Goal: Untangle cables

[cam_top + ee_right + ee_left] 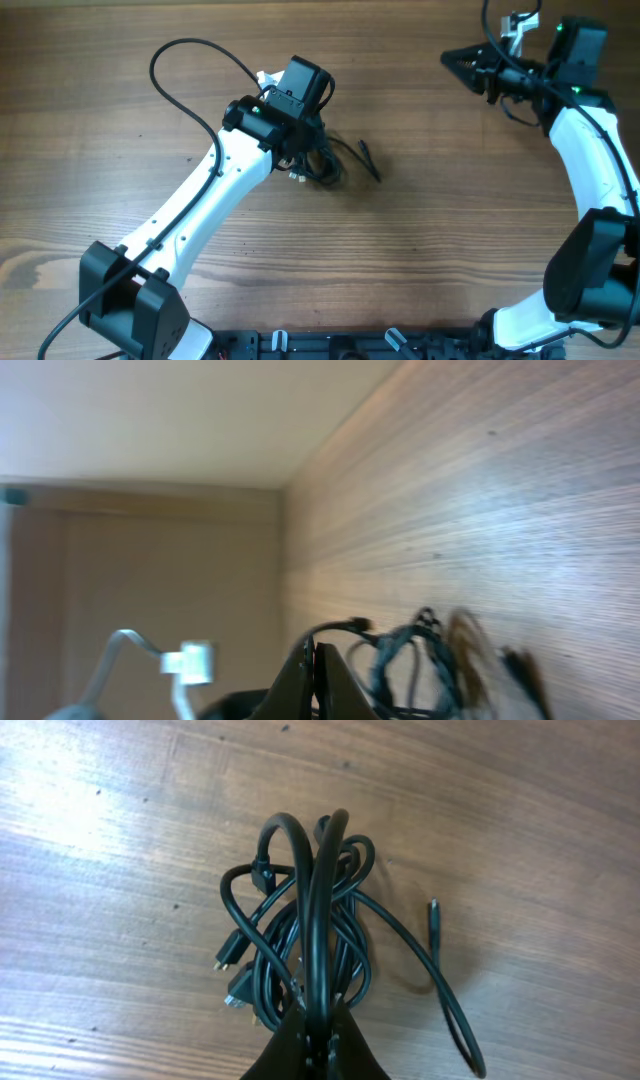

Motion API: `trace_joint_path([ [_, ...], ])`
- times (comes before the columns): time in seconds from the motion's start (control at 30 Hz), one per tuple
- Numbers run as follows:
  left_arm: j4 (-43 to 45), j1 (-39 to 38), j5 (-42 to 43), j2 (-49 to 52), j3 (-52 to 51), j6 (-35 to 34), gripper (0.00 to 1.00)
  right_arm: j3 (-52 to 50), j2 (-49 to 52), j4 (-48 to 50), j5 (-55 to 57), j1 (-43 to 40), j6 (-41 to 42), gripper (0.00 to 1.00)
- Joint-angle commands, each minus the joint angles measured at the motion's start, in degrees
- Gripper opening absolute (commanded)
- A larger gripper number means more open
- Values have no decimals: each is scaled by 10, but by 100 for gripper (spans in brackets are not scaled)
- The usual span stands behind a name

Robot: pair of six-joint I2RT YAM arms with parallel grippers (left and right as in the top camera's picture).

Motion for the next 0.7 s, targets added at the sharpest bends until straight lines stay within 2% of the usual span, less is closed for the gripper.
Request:
trace_joint_path([
  [0.0,7,3,-10,-2,-1,3,26,4,-11,-23,47,22,-93,7],
  [0.07,-5,5,-10,-2,-1,3,61,4,-11,-44,57,33,-110,13],
  [0.1,-19,7,-10,-2,-1,3,68,4,-11,-54,62,39,-118,15],
  [0.27,-87,30,-9,-2,-10,-4,72,4,-11,-106,107,64,-144,24],
  [0.37,-57,52,-3,-1,-35,4,71,4,-11,-126,125,75,-158,25],
  [0.5,-10,89,64,13,-65,60,69,4,-11,-142,127,83,-168,26],
  [0.67,41,111,94,57,-90,53,65,4,-11,-148,143,87,-172,27],
])
